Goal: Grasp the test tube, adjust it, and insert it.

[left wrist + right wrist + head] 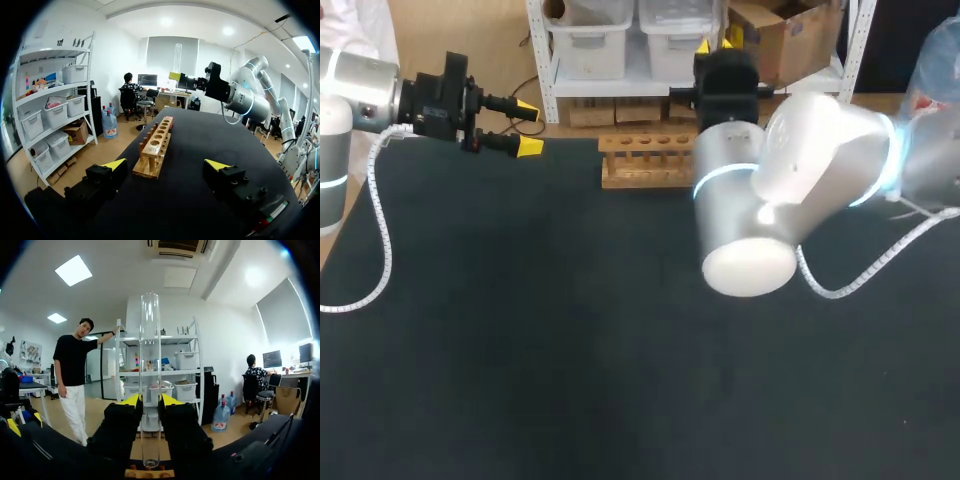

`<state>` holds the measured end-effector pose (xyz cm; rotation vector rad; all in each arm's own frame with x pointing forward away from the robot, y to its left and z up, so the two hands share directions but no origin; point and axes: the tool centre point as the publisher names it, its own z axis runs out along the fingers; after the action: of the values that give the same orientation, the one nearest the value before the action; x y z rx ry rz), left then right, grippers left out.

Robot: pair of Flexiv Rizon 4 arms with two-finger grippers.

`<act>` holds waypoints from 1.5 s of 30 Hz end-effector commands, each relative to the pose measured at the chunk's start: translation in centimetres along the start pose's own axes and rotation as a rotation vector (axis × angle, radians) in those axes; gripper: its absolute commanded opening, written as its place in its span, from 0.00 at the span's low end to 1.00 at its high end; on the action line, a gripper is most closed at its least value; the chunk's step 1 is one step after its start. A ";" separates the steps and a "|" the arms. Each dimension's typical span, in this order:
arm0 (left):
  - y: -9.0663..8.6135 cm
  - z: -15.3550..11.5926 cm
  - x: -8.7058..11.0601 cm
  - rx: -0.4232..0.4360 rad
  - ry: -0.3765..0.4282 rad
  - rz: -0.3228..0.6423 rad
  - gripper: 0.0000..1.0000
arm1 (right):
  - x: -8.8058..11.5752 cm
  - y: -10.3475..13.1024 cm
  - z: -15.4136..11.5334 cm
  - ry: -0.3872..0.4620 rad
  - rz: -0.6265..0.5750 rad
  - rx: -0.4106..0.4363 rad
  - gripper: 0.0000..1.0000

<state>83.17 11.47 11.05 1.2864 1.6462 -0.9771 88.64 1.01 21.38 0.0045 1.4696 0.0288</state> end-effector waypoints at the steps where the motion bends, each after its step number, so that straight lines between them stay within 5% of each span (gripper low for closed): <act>1: -0.3 0.0 0.1 -0.006 -0.003 0.003 1.00 | -0.1 -0.3 0.1 0.026 -0.010 -0.376 0.00; 45: -0.3 0.0 0.1 -0.006 -0.003 0.003 1.00 | 7.1 0.5 0.7 0.095 0.086 -0.437 0.00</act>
<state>83.17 11.47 11.05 1.2864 1.6462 -0.9771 89.95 2.06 14.59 0.0315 1.5814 0.0970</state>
